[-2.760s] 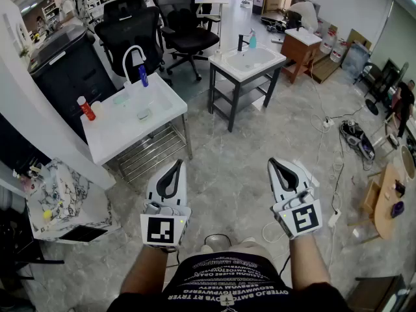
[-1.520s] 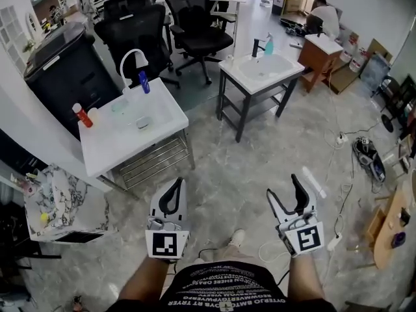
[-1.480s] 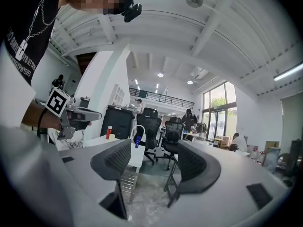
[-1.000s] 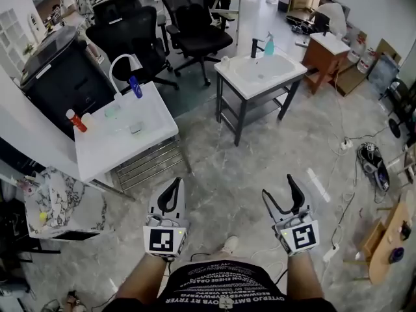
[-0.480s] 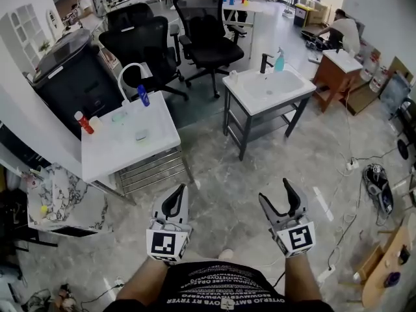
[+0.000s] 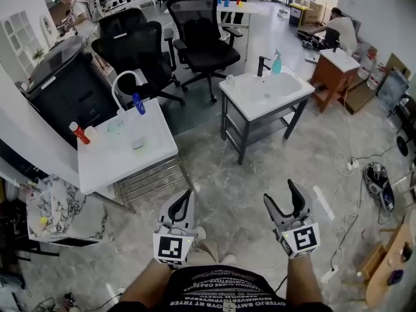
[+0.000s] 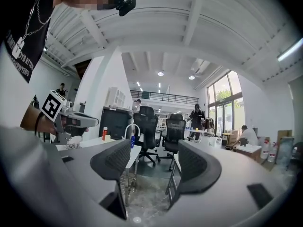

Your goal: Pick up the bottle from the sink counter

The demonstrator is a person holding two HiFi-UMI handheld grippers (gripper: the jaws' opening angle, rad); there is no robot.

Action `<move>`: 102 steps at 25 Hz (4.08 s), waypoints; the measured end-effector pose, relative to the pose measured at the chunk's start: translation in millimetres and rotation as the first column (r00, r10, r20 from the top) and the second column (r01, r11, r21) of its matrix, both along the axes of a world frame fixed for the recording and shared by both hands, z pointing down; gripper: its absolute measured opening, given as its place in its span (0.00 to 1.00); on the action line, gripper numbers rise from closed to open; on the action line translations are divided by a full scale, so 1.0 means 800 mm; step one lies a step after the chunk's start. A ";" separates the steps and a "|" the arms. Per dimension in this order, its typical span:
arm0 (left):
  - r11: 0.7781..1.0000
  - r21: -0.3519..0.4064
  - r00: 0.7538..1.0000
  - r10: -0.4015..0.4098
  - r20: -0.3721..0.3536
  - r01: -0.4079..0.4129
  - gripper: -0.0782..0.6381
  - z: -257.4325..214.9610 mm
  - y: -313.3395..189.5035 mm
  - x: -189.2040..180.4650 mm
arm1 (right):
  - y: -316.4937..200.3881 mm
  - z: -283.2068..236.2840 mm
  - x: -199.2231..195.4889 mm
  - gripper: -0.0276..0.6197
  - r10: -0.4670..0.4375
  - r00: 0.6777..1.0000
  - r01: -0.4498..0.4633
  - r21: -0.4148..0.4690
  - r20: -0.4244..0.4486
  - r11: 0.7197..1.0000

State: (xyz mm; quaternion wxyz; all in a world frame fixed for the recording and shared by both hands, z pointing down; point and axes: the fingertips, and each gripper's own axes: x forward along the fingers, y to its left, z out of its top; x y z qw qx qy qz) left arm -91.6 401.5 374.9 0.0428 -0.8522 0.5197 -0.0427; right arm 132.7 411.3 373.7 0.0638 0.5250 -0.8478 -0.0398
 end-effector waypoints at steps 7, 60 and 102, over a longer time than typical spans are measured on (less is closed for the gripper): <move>0.999 -0.043 1.000 0.024 0.011 -0.023 0.11 0.030 -0.069 -0.018 | -0.068 0.016 -0.021 0.49 0.012 1.000 -0.012 -0.023 0.010 1.000; 1.000 -0.020 1.000 0.017 -0.001 -0.017 0.11 0.011 -0.531 0.079 | -0.530 -0.003 0.058 0.49 -0.109 0.993 0.112 -0.050 0.049 0.993; 0.997 0.040 0.993 -0.075 0.096 0.071 0.11 0.035 -0.796 0.150 | -0.776 0.059 0.122 0.46 -0.172 0.979 0.185 -0.122 0.109 0.975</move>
